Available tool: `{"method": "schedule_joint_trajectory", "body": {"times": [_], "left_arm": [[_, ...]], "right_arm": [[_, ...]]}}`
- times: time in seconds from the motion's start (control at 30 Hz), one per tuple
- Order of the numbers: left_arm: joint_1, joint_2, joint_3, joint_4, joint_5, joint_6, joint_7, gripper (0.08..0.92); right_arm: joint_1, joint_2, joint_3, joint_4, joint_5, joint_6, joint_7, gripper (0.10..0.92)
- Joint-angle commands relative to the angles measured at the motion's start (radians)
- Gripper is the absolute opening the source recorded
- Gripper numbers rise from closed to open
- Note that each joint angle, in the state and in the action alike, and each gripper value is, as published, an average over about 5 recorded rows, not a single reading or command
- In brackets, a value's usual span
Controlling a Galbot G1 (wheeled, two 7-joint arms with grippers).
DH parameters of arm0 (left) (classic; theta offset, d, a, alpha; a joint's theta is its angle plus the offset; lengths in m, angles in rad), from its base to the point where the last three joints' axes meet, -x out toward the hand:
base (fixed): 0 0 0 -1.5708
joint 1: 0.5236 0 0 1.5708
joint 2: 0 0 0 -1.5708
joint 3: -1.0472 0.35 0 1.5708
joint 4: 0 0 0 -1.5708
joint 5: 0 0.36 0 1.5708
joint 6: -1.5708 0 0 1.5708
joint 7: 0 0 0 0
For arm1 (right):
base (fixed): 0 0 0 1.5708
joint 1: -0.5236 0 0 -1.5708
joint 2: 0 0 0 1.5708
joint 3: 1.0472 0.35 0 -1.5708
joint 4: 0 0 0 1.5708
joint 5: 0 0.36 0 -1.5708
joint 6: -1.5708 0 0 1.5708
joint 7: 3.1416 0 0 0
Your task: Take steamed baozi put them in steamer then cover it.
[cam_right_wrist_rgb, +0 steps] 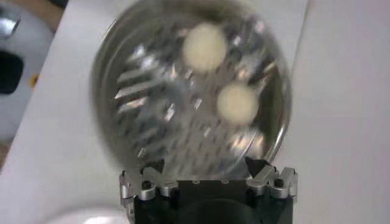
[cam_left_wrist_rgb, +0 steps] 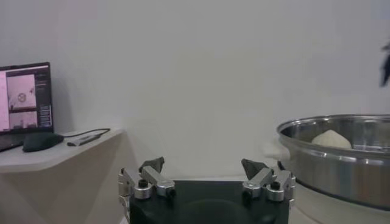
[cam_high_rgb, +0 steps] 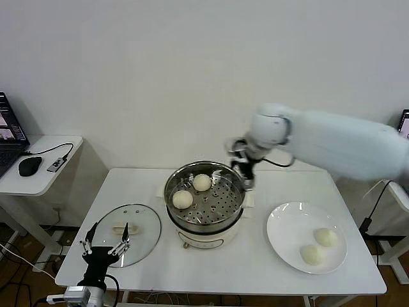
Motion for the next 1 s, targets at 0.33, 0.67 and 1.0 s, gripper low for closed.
{"method": "schedule_joint_trajectory", "body": {"times": [0.33, 0.67, 1.0], "left_arm": [[0.007, -0.007, 0.022, -0.001, 0.026, 0.000, -0.001, 0.823], [0.018, -0.017, 0.025, -0.001, 0.038, -0.002, -0.002, 0.823], [0.026, -0.022, 0.016, -0.003, 0.039, -0.005, -0.004, 0.823]], "right_arm": [[-0.451, -0.549, 0.268, 0.206, -0.300, 0.137, -0.033, 0.823], [-0.859, -0.556, 0.545, 0.165, -0.386, 0.152, -0.007, 0.823], [-1.009, -0.456, 0.663, 0.072, -0.424, 0.162, 0.033, 0.823]]}}
